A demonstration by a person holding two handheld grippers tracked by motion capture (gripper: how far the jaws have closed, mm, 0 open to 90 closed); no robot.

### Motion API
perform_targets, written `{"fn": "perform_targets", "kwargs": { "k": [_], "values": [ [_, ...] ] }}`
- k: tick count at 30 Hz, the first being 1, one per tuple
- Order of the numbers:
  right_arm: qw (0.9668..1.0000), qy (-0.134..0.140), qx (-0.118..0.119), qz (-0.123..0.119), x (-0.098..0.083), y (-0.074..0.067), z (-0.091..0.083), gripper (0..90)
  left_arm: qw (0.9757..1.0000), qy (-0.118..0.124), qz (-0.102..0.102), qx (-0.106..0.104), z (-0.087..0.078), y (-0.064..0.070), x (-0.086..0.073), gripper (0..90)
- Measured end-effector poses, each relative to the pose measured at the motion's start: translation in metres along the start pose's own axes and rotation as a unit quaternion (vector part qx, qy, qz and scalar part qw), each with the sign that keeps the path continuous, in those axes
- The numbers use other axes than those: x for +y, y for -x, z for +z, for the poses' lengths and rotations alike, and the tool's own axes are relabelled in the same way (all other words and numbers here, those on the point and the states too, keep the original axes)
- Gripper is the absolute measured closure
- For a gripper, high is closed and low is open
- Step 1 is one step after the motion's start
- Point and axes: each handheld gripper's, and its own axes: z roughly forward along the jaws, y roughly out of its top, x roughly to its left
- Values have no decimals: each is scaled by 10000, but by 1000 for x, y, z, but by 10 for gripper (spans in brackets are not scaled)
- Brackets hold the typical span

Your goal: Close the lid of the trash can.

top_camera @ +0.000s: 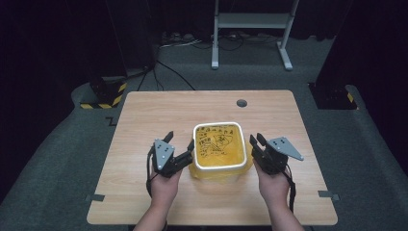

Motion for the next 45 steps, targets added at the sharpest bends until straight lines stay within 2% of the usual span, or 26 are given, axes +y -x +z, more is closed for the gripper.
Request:
{"fn": "perform_targets", "kwargs": {
  "k": [1, 3, 4, 7, 9, 12, 14, 16, 19, 21, 22, 23, 24, 25, 26, 27, 28, 29, 30, 31, 32, 33, 34, 35, 36, 45],
  "values": [
    [10000, 0, 0, 0, 0, 0, 0, 697, 10000, 0, 0, 0, 0, 0, 0, 237],
    [9997, -237, 9, 46, -17, 6, 5, 686, 9984, -539, -138, 95, 8, -7, -11, 237],
    [9997, -237, 9, 46, -17, 6, 5, 686, 9984, -539, -138, 95, 8, -7, -11, 237],
    [9989, -447, 115, -51, -28, 2, 9, 674, 9951, -988, -85, -23, 20, -2, -21, 235],
    [9981, -546, 168, -225, -33, -7, 8, 694, 9948, -1008, -134, -49, 25, 1, -22, 264],
    [9979, -585, 167, -225, -33, -8, 5, 691, 9942, -1057, -174, -117, 30, -2, -21, 264],
    [9968, -672, 166, -404, -34, -10, 3, 667, 9931, -1168, -2, -87, 35, -4, -19, 254],
    [9963, -703, 179, -467, -33, -10, 3, 636, 9928, -1192, -33, -101, 36, -7, -19, 209],
    [9954, -735, 233, -561, -30, 7, 0, 570, 9920, -1255, -110, 27, 29, -25, -23, 199],
    [9952, -781, 125, -572, -37, 40, -3, 475, 9897, -1415, 77, 176, 19, -47, -29, 184],
    [9952, -781, 125, -572, -37, 40, -3, 475, 9897, -1415, 77, 176, 19, -47, -29, 179],
    [9930, -1056, 98, -516, -48, 64, 1, 434, 9856, -1664, 126, 259, 14, -66, -38, 167],
    [9930, -1056, 98, -516, -48, 64, 1, 434, 9856, -1664, 126, 259, 14, -66, -38, 163],
    [9903, -1297, 12, -494, -62, 84, 5, 410, 9793, -1985, 190, 359, 10, -81, -49, 159],
    [9892, -1383, -52, -490, -67, 89, 6, 399, 9760, -2137, 204, 376, 9, -88, -54, 154],
    [9892, -1383, -52, -490, -67, 89, 6, 399, 9760, -2137, 204, 376, 9, -88, -54, 152],
    [9853, -1633, -147, -490, -80, 102, 10, 382, 9682, -2455, 274, 392, 7, -98, -66, 151],
    [9837, -1718, -134, -522, -83, 105, 11, 371, 9682, -2455, 274, 392, 7, -98, -66, 149],
    [9806, -1878, -89, -564, -87, 107, 14, 348, 9626, -2659, 301, 427, 7, -102, -72, 148],
    [9806, -1878, -89, -564, -87, 107, 14, 348, 9596, -2760, 295, 452, 7, -105, -76, 148],
    [9767, -2040, -85, -664, -91, 108, 15, 327, 9528, -3001, 161, 436, 7, -110, -85, 149],
    [9767, -2040, -85, -664, -91, 108, 15, 327, 9528, -3001, 161, 436, 7, -110, -85, 149],
    [9738, -2196, 6, -587, -97, 110, 18, 262, 9475, -3173, 141, 369, 8, -114, -95, 146],
    [9757, -2122, 70, -545, -99, 112, 18, 252, 9517, -3065, -83, 139, 6, -118, -101, 102],
    [9754, -2125, 100, -571, -99, 112, 18, 242, 9525, -3043, 0, 119, 6, -119, -103, 34],
    [9744, -2167, 93, -592, -99, 112, 19, 189, 9544, -2980, -35, 184, 5, -117, -105, 1]
  ]
}}
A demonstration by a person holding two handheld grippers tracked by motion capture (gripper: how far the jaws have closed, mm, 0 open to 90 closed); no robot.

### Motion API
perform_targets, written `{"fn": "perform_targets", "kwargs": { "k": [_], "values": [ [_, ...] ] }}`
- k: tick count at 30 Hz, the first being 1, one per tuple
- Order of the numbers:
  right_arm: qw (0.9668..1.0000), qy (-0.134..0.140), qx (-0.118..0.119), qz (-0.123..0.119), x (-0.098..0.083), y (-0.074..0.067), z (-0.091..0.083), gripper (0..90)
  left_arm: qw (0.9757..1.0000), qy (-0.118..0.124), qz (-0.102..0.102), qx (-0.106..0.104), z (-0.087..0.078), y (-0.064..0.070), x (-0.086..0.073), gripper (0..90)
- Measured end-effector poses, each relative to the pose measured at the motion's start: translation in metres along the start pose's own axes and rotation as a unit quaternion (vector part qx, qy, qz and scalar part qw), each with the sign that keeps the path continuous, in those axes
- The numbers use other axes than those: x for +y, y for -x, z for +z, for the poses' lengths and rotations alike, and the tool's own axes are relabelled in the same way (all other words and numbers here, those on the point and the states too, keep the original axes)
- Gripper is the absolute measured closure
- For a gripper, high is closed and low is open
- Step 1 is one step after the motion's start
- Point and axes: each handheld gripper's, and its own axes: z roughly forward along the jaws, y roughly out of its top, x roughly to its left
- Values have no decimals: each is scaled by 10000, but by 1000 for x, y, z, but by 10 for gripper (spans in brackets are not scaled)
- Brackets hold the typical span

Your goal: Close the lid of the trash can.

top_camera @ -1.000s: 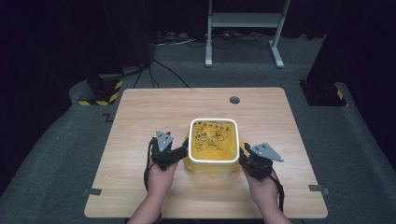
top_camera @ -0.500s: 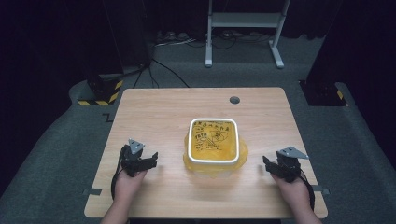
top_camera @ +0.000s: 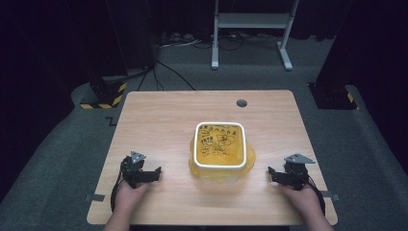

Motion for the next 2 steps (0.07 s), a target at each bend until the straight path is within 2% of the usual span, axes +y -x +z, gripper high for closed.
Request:
{"fn": "perform_targets", "kwargs": {
  "k": [2],
  "values": [
    [10000, -10, -20, 12, 0, 0, 0, 185, 10000, 6, -11, 7, 0, 0, 0, 2]
  ]
}}
